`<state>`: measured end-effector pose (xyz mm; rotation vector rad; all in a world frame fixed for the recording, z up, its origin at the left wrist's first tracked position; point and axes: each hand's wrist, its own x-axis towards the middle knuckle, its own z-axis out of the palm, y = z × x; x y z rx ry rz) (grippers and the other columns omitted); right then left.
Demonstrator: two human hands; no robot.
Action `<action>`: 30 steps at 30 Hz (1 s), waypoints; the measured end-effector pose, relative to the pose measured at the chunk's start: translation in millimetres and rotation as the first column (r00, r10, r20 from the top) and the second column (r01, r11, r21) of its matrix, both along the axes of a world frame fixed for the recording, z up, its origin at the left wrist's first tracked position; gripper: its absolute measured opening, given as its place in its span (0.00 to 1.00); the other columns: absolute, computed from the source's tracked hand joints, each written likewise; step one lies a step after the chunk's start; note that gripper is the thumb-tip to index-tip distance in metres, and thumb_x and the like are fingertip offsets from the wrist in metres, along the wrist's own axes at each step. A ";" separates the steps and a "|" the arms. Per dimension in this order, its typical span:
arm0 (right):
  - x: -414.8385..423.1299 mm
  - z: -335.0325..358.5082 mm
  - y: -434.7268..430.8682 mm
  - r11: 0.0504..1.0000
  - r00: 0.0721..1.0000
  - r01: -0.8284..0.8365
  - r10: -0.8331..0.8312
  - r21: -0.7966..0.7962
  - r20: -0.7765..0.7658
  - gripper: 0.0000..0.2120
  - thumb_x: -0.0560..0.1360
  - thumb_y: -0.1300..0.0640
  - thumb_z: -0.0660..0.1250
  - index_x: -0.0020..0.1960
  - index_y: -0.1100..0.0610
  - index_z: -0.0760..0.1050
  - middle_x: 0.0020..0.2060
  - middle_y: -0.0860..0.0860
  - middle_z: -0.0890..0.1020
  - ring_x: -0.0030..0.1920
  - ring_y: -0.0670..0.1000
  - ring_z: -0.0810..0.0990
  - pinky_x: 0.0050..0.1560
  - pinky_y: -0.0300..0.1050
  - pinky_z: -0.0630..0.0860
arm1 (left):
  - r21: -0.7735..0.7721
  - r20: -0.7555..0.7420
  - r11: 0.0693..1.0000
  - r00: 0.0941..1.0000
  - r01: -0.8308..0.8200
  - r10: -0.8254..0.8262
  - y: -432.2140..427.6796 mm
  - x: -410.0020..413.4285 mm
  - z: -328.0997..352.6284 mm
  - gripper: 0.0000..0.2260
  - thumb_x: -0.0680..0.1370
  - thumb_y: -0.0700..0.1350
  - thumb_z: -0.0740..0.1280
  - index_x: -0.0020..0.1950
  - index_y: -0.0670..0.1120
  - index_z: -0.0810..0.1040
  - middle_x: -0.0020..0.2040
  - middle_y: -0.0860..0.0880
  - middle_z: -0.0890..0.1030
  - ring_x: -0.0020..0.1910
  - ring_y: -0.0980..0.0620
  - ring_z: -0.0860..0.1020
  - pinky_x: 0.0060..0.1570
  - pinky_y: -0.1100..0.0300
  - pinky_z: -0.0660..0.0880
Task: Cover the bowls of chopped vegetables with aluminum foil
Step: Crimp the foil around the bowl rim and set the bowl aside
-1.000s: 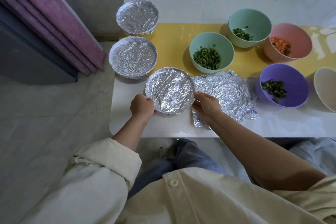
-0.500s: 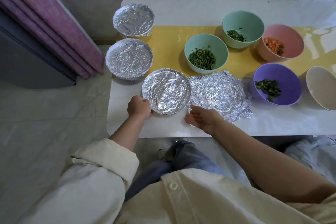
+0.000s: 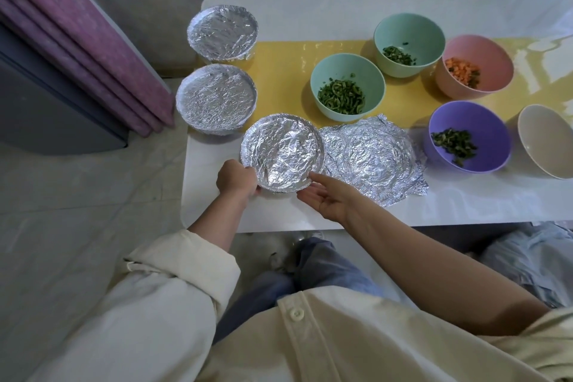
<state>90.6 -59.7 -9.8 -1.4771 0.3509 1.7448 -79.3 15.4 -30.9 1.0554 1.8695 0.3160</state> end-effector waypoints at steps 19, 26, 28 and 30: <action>17.9 -13.2 2.6 0.155 -0.381 -0.924 -0.440 -0.349 0.813 0.04 0.71 0.62 0.73 0.39 0.56 0.80 0.35 0.51 0.79 0.37 0.56 0.77 0.39 0.48 0.71 | -0.151 0.230 0.958 0.934 -0.242 0.272 -19.6 8.9 27.3 0.25 0.72 0.60 0.69 0.50 0.37 0.75 0.43 0.39 0.81 0.41 0.40 0.82 0.42 0.48 0.83; 1.8 -14.3 6.1 0.114 -0.407 -0.908 -0.463 -0.402 0.788 0.06 0.73 0.61 0.66 0.38 0.56 0.79 0.33 0.51 0.78 0.36 0.55 0.75 0.39 0.49 0.67 | -0.149 0.293 0.947 0.902 -0.284 0.316 -26.4 19.8 15.0 0.13 0.79 0.34 0.60 0.63 0.33 0.76 0.51 0.35 0.83 0.32 0.45 0.82 0.26 0.59 0.79; 1.1 -13.9 5.9 0.118 -0.409 -0.908 -0.452 -0.401 0.793 0.06 0.72 0.61 0.66 0.37 0.56 0.78 0.33 0.51 0.78 0.35 0.55 0.75 0.39 0.49 0.67 | -0.158 0.275 0.954 0.916 -0.256 0.292 -23.5 19.7 16.6 0.13 0.80 0.35 0.59 0.63 0.34 0.75 0.51 0.35 0.82 0.33 0.44 0.82 0.28 0.56 0.81; 1.3 -13.8 4.9 0.130 -0.401 -0.913 -0.449 -0.386 0.798 0.07 0.73 0.61 0.66 0.37 0.56 0.78 0.32 0.51 0.78 0.35 0.55 0.75 0.38 0.49 0.67 | -0.214 0.285 0.953 0.920 -0.213 0.269 -24.2 20.5 20.9 0.12 0.81 0.38 0.58 0.62 0.35 0.73 0.46 0.36 0.81 0.33 0.44 0.80 0.32 0.53 0.81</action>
